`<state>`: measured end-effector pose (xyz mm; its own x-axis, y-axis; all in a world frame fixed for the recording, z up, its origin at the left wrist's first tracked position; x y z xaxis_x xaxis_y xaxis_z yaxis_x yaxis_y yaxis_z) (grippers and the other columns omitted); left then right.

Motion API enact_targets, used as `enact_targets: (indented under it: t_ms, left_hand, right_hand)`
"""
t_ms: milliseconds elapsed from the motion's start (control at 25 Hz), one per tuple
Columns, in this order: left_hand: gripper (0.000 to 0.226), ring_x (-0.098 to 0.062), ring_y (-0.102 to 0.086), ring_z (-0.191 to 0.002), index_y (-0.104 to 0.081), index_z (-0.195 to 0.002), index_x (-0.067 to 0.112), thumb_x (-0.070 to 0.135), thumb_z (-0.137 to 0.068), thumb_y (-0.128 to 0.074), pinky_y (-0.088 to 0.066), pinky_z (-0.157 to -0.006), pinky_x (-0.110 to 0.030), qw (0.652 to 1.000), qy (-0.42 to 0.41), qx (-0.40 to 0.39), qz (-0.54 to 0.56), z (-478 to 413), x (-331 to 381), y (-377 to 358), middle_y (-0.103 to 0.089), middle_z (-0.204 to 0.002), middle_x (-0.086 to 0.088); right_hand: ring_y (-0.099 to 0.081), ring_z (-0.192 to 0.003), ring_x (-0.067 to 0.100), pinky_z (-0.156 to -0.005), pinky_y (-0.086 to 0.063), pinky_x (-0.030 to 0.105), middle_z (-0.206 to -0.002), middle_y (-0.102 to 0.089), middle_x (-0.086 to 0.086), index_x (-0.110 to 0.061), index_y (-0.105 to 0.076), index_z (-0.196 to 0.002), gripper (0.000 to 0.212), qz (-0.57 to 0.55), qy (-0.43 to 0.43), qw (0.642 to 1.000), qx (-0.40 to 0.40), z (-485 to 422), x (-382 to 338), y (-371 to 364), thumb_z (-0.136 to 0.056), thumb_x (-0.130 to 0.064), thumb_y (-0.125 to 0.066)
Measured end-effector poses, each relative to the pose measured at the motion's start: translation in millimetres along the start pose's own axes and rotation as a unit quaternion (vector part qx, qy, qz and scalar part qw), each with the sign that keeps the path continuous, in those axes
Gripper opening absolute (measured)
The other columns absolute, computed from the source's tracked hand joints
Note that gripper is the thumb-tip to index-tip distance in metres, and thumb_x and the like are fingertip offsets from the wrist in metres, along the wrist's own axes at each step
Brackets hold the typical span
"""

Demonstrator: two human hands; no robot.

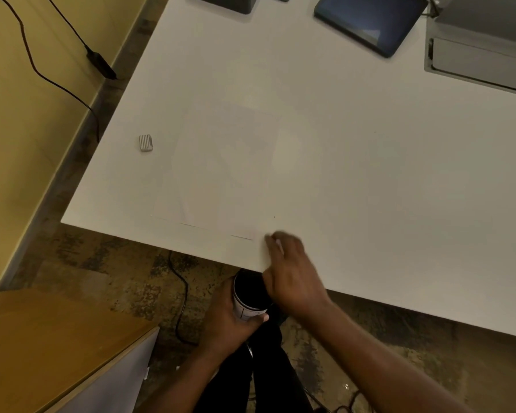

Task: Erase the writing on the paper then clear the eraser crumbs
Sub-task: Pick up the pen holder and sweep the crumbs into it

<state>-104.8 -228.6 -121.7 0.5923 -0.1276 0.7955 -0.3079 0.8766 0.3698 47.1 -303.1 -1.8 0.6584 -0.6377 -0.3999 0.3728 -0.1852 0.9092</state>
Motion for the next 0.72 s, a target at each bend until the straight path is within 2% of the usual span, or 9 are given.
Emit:
enact_targets:
  t_ms: [80,200,280,440,520,600,640,720]
  left_hand:
    - [0.098,-0.003,-0.056,-0.13,-0.045,-0.141,0.043,0.06,-0.056,-0.09,-0.05,-0.103,-0.021,1.0,-0.004,-0.005,-0.004,2,0,-1,-0.058,-0.14,0.014]
    - [0.098,-0.003,-0.054,-0.13,-0.042,-0.14,0.046,0.059,-0.056,-0.09,-0.046,-0.101,-0.015,1.0,-0.004,-0.002,-0.001,3,1,0,-0.057,-0.141,0.014]
    - [0.096,-0.003,-0.056,-0.129,-0.044,-0.139,0.046,0.062,-0.056,-0.09,-0.05,-0.102,-0.02,1.0,-0.002,0.003,0.003,3,0,2,-0.059,-0.14,0.014]
    - [0.084,-0.001,-0.062,-0.121,-0.047,-0.135,0.047,0.068,-0.062,-0.082,-0.053,-0.096,-0.021,1.0,0.001,0.007,0.001,0,2,3,-0.061,-0.131,0.018]
    - [0.093,-0.006,-0.061,-0.125,-0.047,-0.139,0.043,0.07,-0.059,-0.084,-0.055,-0.101,-0.031,1.0,0.005,0.005,0.005,0,1,2,-0.061,-0.136,0.015]
    - [0.101,-0.008,-0.058,-0.131,-0.046,-0.144,0.039,0.068,-0.057,-0.088,-0.055,-0.105,-0.035,1.0,0.005,0.003,0.001,1,-4,1,-0.059,-0.141,0.013]
    - [0.101,-0.008,-0.058,-0.131,-0.046,-0.145,0.038,0.065,-0.057,-0.089,-0.055,-0.105,-0.035,1.0,0.004,0.005,-0.005,2,-4,2,-0.059,-0.141,0.013]
    - [0.093,-0.003,-0.06,-0.127,-0.048,-0.141,0.041,0.063,-0.06,-0.088,-0.055,-0.101,-0.026,1.0,0.009,0.003,-0.002,3,-2,3,-0.061,-0.137,0.015]
  right_hand:
    - [-0.047,-0.119,0.038,-0.092,-0.051,0.042,-0.132,-0.051,0.025,0.008,-0.05,-0.133,0.055,0.025,-0.033,0.999,0.024,-40,25,11,-0.083,-0.012,-0.06]
    - [-0.048,-0.115,0.038,-0.087,-0.053,0.045,-0.129,-0.051,0.024,0.009,-0.051,-0.13,0.053,0.038,-0.008,0.999,0.007,-57,27,7,-0.082,-0.01,-0.06]
    - [-0.049,-0.115,0.038,-0.091,-0.053,0.045,-0.128,-0.053,0.024,0.008,-0.052,-0.129,0.054,0.038,0.004,0.999,-0.009,-30,11,-3,-0.08,-0.012,-0.059]
    - [-0.052,-0.111,0.034,-0.1,-0.047,0.041,-0.125,-0.056,0.021,0.008,-0.053,-0.13,0.053,0.025,0.119,0.99,-0.073,43,-47,-23,-0.085,-0.021,-0.052]
    - [-0.051,-0.114,0.033,-0.099,-0.049,0.041,-0.127,-0.054,0.021,0.007,-0.052,-0.131,0.055,0.031,0.078,0.995,-0.054,29,-31,-17,-0.083,-0.018,-0.058]
    - [-0.047,-0.119,0.033,-0.098,-0.05,0.037,-0.131,-0.051,0.022,0.007,-0.05,-0.133,0.058,0.034,-0.031,0.999,-0.005,10,8,-2,-0.081,-0.015,-0.062]
    - [-0.046,-0.12,0.033,-0.098,-0.049,0.036,-0.132,-0.05,0.022,0.007,-0.048,-0.135,0.059,0.036,-0.072,0.997,-0.007,11,17,0,-0.082,-0.016,-0.061]
    - [-0.047,-0.12,0.036,-0.101,-0.049,0.039,-0.133,-0.05,0.025,0.01,-0.047,-0.136,0.06,0.041,-0.047,0.997,-0.038,28,-3,-11,-0.083,-0.018,-0.056]
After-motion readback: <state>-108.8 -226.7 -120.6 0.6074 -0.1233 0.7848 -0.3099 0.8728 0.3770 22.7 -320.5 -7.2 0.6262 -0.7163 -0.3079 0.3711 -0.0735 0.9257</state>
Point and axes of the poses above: each hand's wrist, its own z-axis away from the middle knuckle, its own y-axis out of the back of the hand, x = y × z, the point moved 8 cm from there along -z, towards the middle knuckle
